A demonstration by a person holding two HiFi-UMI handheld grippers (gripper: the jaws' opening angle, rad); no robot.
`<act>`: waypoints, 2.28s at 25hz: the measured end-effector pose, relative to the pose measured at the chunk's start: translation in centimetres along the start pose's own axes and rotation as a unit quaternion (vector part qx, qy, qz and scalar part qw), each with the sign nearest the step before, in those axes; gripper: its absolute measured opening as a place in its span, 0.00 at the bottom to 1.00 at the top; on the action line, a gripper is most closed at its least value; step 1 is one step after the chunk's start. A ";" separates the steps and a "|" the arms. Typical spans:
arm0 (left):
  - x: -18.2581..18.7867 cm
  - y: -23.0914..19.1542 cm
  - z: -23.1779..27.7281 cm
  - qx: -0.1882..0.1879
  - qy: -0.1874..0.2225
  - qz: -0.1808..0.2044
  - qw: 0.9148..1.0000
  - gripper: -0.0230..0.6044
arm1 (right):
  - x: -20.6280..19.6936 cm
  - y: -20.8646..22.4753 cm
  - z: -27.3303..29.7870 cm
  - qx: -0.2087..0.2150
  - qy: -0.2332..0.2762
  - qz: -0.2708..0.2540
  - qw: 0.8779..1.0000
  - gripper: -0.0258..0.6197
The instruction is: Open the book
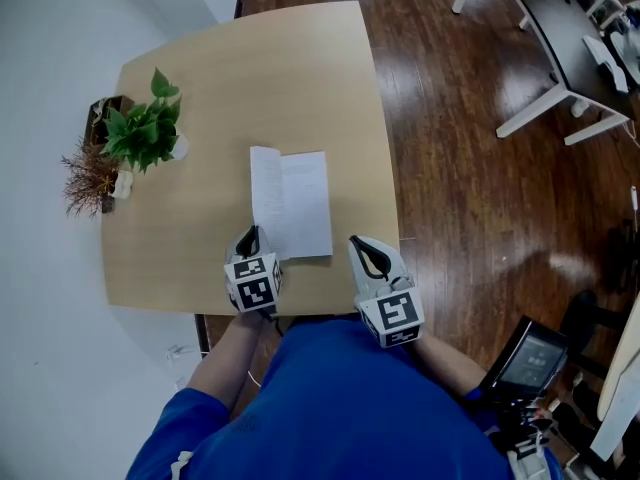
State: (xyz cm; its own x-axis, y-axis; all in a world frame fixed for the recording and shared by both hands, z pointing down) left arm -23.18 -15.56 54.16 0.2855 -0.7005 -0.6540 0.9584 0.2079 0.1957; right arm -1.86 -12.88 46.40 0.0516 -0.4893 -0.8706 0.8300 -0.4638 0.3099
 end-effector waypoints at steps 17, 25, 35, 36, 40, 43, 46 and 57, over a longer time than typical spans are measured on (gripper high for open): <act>-3.5 -7.5 0.5 0.015 -0.008 -0.043 0.999 0.07 | 0.1 -4.0 2.7 -0.008 0.002 -0.020 1.000 0.04; -5.8 -11.7 0.9 0.030 -0.026 -0.057 0.998 0.07 | 0.2 -5.7 3.9 -0.012 -0.002 -0.023 1.000 0.04; -7.6 -14.6 2.1 0.020 -0.036 -0.052 0.998 0.07 | 0.0 -7.9 5.7 -0.015 -0.009 -0.032 0.999 0.04; -7.8 -14.8 2.2 0.019 -0.038 -0.052 0.998 0.07 | 0.0 -8.1 5.8 -0.015 -0.011 -0.032 0.999 0.04; -8.5 -15.4 3.1 0.016 -0.044 -0.047 0.998 0.07 | -0.2 -8.4 6.2 -0.019 -0.016 -0.033 0.999 0.04; -9.0 -15.7 3.8 0.015 -0.047 -0.038 0.998 0.07 | -0.4 -8.7 6.4 -0.024 -0.016 -0.036 0.999 0.04; -9.5 -16.2 4.2 0.015 -0.042 -0.021 0.999 0.07 | -0.7 -9.2 6.3 -0.028 -0.019 -0.038 0.999 0.04; -10.9 -15.5 6.1 0.014 -0.083 0.039 0.996 0.08 | -0.8 -9.0 6.3 -0.040 -0.023 -0.037 0.998 0.04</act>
State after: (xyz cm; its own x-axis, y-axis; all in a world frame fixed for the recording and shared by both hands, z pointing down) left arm -41.16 -15.28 62.68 0.3531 -0.7863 -0.5070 0.9321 0.2484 0.2638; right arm -12.83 -12.95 46.67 -0.0347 -0.4902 -0.8709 0.8722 -0.4403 0.2131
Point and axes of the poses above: the fingertips, and each gripper's own axes: z forward along the fingers, y to its right, x out of its top, the point moved 1 cm from there along -z, backward along the fingers, and after that the axes turned 9 degrees about z, right-handed, at the moved point
